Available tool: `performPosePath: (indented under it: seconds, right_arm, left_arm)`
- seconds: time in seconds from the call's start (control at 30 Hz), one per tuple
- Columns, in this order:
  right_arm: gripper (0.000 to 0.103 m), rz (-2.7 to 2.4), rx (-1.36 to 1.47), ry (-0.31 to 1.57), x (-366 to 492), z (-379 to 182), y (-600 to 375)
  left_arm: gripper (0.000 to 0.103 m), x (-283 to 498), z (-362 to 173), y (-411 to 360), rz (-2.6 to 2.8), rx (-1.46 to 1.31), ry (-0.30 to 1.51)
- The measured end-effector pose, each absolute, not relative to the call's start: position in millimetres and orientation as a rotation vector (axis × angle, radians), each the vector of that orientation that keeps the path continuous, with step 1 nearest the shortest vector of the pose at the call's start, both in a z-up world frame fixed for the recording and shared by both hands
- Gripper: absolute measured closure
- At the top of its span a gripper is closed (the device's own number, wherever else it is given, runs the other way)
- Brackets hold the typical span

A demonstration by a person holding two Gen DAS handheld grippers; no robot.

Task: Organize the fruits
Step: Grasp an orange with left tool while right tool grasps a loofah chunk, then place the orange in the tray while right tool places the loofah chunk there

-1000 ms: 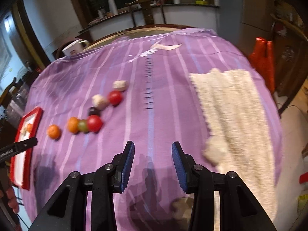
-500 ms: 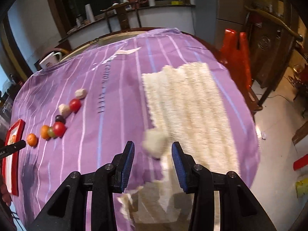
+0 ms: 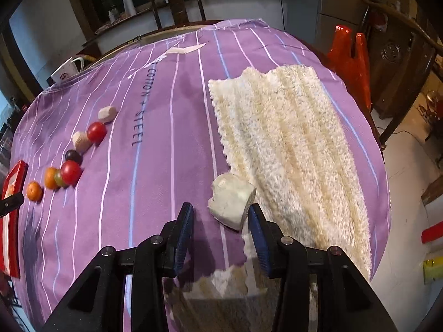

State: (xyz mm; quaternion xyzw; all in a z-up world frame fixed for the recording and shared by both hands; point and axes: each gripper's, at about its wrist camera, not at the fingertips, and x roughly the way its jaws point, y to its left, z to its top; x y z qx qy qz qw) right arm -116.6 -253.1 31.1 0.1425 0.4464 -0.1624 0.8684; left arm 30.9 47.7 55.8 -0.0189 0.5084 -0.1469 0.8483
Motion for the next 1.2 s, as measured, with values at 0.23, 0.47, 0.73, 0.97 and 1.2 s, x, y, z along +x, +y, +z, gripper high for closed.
performPosePath:
  seconds: [0.23,0.47,0.73,0.97,1.2]
  right_arm:
    - [0.060,-0.334,0.313,0.940,-113.1,31.3,-259.8]
    - [0.070,-0.329,0.365,0.932,-116.8,33.9,-268.5]
    - [0.072,-0.289,0.327,0.901,-119.0,52.5,-243.1]
    - [0.073,-0.175,0.240,0.889,-102.1,69.9,-187.7]
    - [0.073,-0.141,0.211,0.889,-98.2,78.2,-157.6]
  left_arm:
    - [0.048,52.7,37.0,20.6,-0.336,0.232,1.065]
    - [0.071,55.8,36.9,23.5,-0.323,0.304,1.053]
    - [0.072,45.3,49.9,45.6,-0.300,0.127,1.047]
    - [0.072,33.2,68.1,92.0,-0.271,-0.032,1.029]
    - [0.072,19.8,80.3,156.1,-0.189,-0.123,1.001]
